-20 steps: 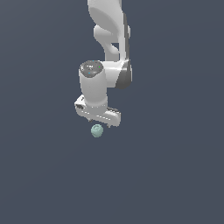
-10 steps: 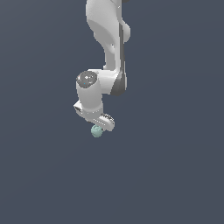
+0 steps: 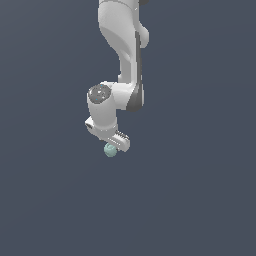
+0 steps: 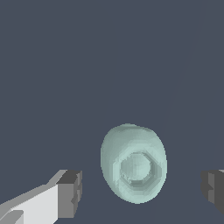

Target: Pick up the object and move it to a goal position.

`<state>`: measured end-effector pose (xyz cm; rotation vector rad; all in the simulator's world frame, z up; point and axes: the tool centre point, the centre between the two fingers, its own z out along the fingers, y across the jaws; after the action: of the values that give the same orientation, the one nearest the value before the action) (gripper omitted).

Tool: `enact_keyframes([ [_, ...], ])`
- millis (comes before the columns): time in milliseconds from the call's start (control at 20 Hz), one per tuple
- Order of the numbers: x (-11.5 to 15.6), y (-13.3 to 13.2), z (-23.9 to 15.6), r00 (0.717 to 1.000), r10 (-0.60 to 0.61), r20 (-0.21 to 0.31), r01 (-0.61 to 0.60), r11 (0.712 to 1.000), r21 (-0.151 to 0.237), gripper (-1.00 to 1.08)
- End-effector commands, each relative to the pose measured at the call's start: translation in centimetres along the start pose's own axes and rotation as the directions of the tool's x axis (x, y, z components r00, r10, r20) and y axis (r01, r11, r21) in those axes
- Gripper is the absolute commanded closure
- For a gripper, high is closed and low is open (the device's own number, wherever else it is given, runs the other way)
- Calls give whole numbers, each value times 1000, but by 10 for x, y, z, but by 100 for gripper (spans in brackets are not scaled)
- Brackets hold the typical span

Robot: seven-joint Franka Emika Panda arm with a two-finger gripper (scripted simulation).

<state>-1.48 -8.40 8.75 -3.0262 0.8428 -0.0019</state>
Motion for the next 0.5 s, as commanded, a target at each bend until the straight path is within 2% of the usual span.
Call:
enact_keyframes([
  [0,-1,1,10,1000,1,1,-1,1000,-1,-92],
  [450,0,1,42,1000,5,1,-5,1000,-1,-92],
])
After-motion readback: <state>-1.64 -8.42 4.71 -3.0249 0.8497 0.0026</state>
